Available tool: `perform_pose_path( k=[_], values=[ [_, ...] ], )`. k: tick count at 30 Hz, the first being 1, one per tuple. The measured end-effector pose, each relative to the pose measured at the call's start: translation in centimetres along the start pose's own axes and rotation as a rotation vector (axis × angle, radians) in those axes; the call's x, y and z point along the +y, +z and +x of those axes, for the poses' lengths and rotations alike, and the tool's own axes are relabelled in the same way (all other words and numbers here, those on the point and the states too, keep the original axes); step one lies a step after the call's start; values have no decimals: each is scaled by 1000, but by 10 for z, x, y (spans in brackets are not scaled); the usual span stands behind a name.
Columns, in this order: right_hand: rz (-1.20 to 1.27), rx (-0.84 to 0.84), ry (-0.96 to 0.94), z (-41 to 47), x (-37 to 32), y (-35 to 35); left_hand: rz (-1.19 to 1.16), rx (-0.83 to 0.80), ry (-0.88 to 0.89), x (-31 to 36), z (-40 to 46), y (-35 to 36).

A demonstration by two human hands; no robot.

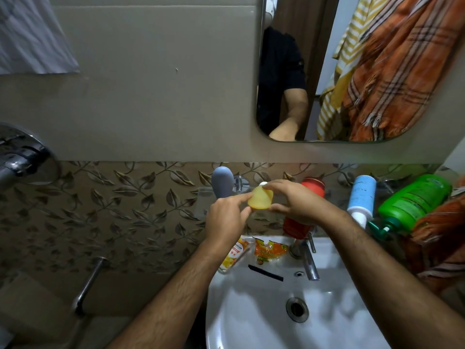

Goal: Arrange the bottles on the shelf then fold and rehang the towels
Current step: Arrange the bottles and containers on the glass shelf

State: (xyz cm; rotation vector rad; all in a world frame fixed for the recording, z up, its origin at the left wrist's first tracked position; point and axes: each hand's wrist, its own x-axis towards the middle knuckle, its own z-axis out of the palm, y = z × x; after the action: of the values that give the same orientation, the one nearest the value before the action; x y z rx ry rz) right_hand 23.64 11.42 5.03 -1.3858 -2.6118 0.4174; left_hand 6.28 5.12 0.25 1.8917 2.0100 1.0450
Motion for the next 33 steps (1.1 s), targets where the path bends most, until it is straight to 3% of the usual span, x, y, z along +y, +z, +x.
perform_pose_path(
  k=[4,8,15,26,30,33],
  values=[
    [252,76,13,-2,6,-8,-168,113,-3,7,6,7],
    [334,120,37,0,9,-9,-294,184,-25,20,10,18],
    [504,173,80,3,12,-6,-338,132,-31,27,18,34],
    [411,140,121,7,10,-8,-272,140,-29,25,21,37],
    [332,211,99,-3,15,-11,-217,225,219,26,1,37],
    [138,228,66,-15,29,-17,-203,194,432,20,-11,35]
  ],
)
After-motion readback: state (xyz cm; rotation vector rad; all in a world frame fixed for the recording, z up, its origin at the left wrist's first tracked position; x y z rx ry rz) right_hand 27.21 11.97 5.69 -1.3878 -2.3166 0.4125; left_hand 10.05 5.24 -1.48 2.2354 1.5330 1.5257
